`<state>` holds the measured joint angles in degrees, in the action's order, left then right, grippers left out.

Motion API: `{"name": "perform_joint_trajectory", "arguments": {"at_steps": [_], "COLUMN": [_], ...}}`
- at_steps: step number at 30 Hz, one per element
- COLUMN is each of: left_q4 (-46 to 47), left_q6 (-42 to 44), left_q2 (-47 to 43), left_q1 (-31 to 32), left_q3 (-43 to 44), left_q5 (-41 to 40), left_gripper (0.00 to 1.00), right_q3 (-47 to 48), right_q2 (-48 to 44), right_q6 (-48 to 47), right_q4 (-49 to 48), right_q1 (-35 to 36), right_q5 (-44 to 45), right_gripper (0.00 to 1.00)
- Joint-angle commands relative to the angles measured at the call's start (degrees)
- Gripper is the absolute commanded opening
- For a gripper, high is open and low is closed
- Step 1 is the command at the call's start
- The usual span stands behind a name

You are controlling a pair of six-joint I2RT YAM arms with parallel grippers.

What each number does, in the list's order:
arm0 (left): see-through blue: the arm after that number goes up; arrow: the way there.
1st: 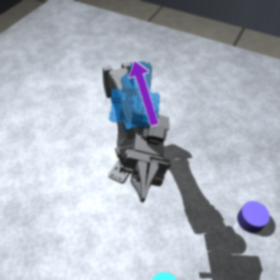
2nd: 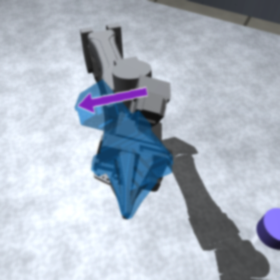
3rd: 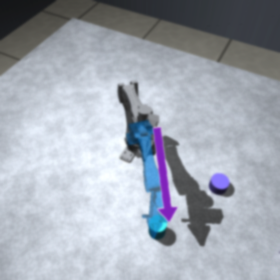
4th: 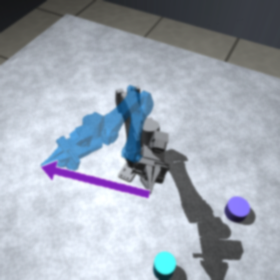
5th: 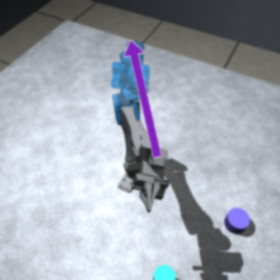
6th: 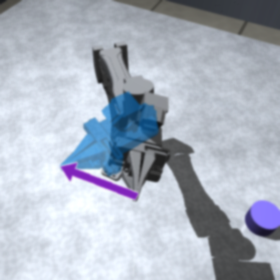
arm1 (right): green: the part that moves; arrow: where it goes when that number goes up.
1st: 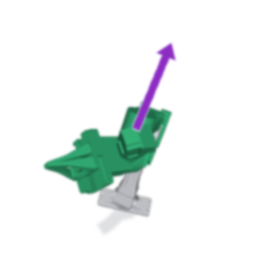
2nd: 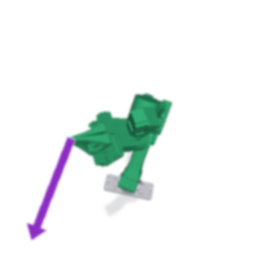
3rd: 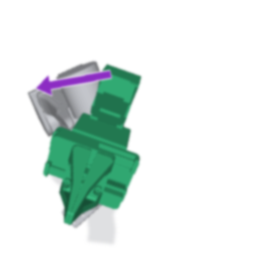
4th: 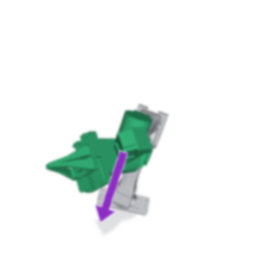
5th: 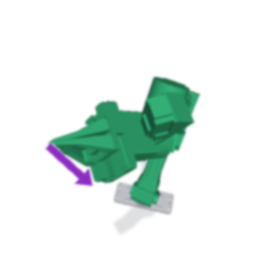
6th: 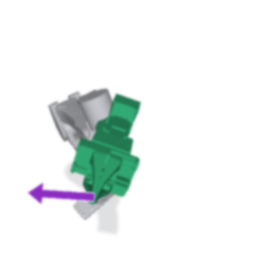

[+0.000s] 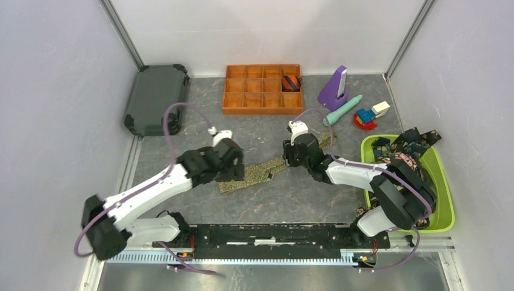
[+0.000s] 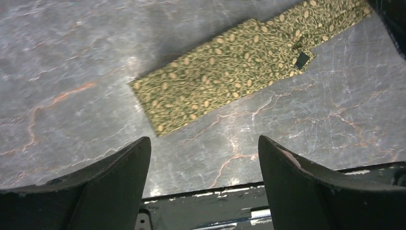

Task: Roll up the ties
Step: Flatten out the tie at the center of the board.

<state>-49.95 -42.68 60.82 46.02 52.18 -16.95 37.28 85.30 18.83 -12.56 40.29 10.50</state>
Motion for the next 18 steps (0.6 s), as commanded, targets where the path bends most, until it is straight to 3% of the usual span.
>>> {"name": "perform_joint_trajectory", "arguments": {"at_steps": [1, 8, 18], "left_q4": [6.4, 8.7, 14.8], "left_q6": [-6.5, -5.7, -5.5], "left_q2": [11.4, 30.0, 40.8], "left_q1": [7.6, 12.8, 13.0], "left_q3": [5.7, 15.3, 16.8], "left_q5": [-9.7, -12.3, -10.6], "left_gripper": [0.88, 0.87, 0.77], "right_q3": [-1.2, -5.3, -6.8], "right_q2": [1.3, 1.3, 0.1], "right_q6": [0.6, 0.7, 0.9], "right_q4": [-4.3, -5.5, -4.7], "right_q1": [-1.9, -3.9, -5.6], "right_q5": [-1.9, -0.9, -2.7], "right_gripper": [0.47, 0.46, 0.43]}}
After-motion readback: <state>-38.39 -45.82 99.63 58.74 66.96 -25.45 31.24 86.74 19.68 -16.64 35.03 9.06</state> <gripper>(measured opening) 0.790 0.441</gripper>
